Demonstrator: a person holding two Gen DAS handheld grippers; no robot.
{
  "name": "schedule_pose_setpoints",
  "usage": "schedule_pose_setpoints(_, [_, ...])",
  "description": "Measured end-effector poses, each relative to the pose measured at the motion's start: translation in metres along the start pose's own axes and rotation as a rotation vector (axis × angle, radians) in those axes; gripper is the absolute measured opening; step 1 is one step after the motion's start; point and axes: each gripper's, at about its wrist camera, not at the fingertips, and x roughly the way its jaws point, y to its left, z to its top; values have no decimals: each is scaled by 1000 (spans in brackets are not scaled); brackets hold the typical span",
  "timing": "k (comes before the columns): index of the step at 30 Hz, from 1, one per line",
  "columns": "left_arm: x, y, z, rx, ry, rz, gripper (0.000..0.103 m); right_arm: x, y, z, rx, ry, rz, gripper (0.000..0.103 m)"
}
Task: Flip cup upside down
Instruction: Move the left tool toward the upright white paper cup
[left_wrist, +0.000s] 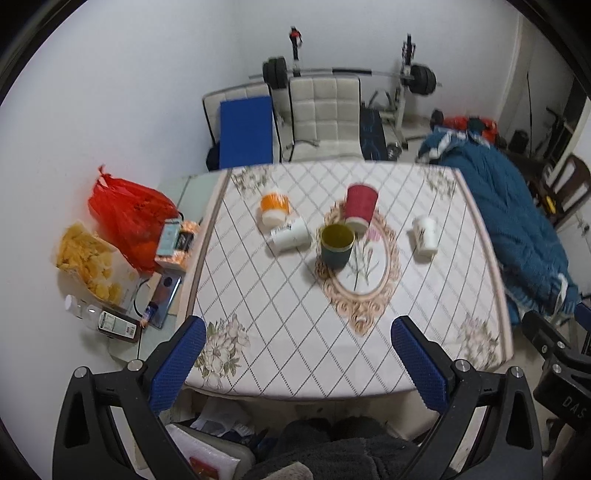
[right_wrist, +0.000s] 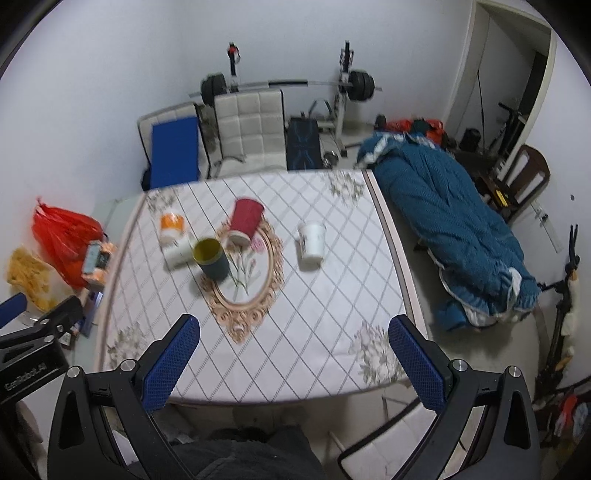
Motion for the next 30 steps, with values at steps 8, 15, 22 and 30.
schedule_pose_setpoints(8, [64, -3, -12, 59, 94, -25, 103, 70, -1, -30, 37, 159, -57, 103])
schedule_pose_setpoints(15, [108, -11, -10, 82, 167, -17, 103, 135, -8, -55, 63, 276, -74, 103])
schedule_pose_setpoints(22, [151, -41, 1, 109, 221, 10, 103, 200, -29, -68, 64, 378, -88, 103])
schedule_pose_setpoints(30, [203, -97, 24, 127, 307, 15, 103, 268, -73, -69, 75, 489, -77, 103])
